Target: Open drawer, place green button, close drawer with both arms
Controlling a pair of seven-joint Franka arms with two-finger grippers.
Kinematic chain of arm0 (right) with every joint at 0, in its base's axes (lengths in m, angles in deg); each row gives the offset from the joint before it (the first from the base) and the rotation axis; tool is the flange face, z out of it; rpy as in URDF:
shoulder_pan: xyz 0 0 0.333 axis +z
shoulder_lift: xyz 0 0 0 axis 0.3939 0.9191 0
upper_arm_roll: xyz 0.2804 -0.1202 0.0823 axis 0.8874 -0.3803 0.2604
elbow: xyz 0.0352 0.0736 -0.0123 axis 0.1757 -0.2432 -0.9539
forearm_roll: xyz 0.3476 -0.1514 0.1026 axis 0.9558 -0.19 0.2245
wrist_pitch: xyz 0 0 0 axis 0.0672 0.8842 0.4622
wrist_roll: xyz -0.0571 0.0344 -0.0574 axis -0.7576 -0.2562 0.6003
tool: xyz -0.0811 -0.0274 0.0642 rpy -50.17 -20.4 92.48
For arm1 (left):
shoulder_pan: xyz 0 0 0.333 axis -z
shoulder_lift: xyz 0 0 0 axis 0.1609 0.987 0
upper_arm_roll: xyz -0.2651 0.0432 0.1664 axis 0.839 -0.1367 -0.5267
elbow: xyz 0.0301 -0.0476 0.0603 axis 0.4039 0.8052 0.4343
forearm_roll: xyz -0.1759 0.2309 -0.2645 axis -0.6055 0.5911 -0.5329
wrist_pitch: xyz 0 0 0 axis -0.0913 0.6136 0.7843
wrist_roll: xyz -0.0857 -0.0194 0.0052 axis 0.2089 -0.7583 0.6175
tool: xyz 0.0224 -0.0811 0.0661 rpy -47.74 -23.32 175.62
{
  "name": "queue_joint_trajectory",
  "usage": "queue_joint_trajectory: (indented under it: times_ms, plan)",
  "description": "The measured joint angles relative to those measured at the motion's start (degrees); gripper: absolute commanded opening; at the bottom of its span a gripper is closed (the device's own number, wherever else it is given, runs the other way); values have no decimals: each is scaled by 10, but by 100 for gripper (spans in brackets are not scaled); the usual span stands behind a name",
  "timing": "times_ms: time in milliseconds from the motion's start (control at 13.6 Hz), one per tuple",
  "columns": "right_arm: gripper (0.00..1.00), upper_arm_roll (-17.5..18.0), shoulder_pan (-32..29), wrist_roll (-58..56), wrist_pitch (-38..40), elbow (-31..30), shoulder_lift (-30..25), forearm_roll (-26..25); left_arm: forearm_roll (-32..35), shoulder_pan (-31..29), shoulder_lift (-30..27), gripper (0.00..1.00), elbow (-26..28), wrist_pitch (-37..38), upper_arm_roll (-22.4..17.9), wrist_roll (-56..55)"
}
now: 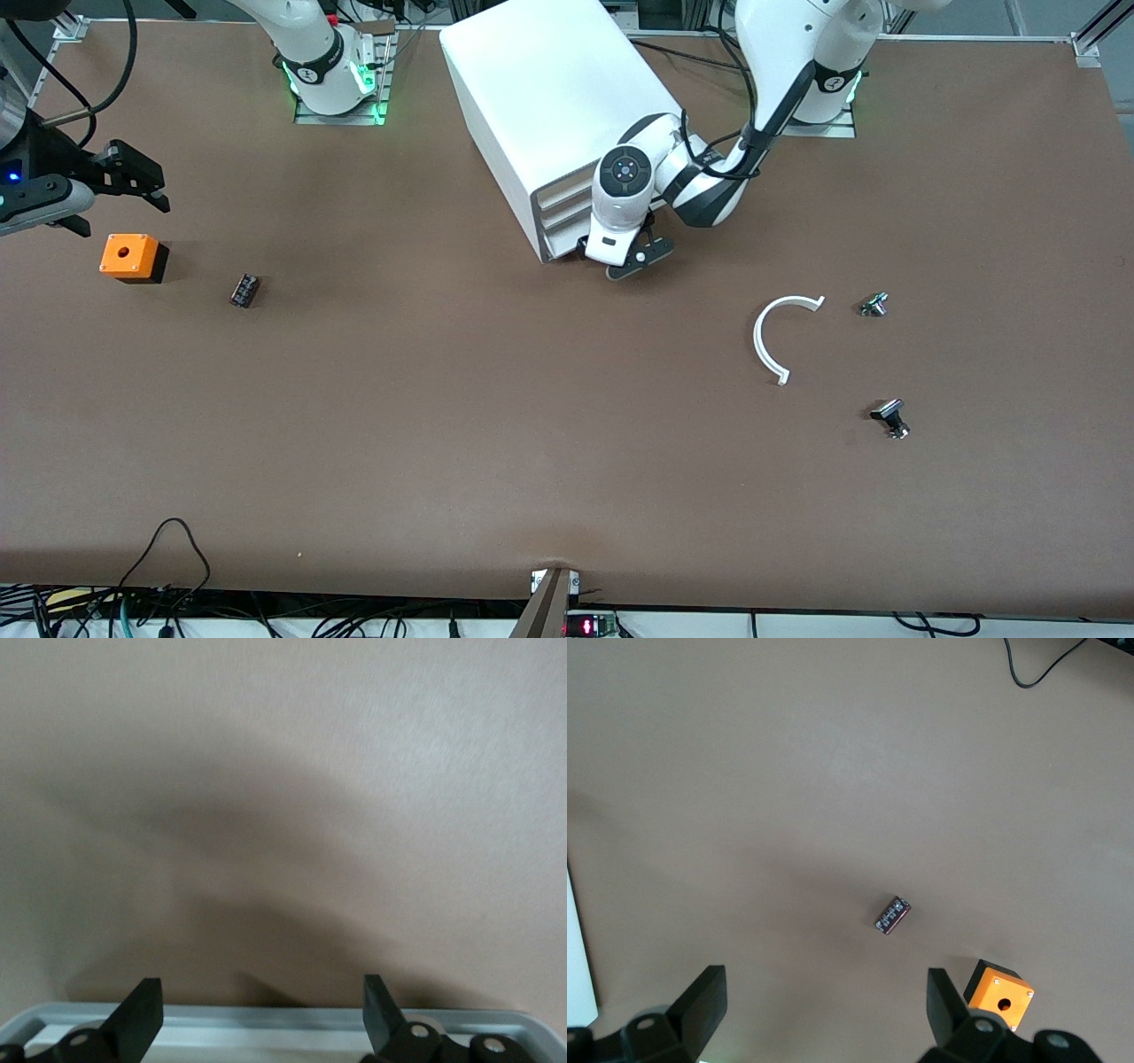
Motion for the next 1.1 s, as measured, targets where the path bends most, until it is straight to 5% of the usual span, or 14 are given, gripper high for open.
queue_joint_trajectory:
  times_ms: [1101]
  plan:
    - [100,0,0,0,0,0,0,0,0,-26,-8,100,-23,-5,-6,-13]
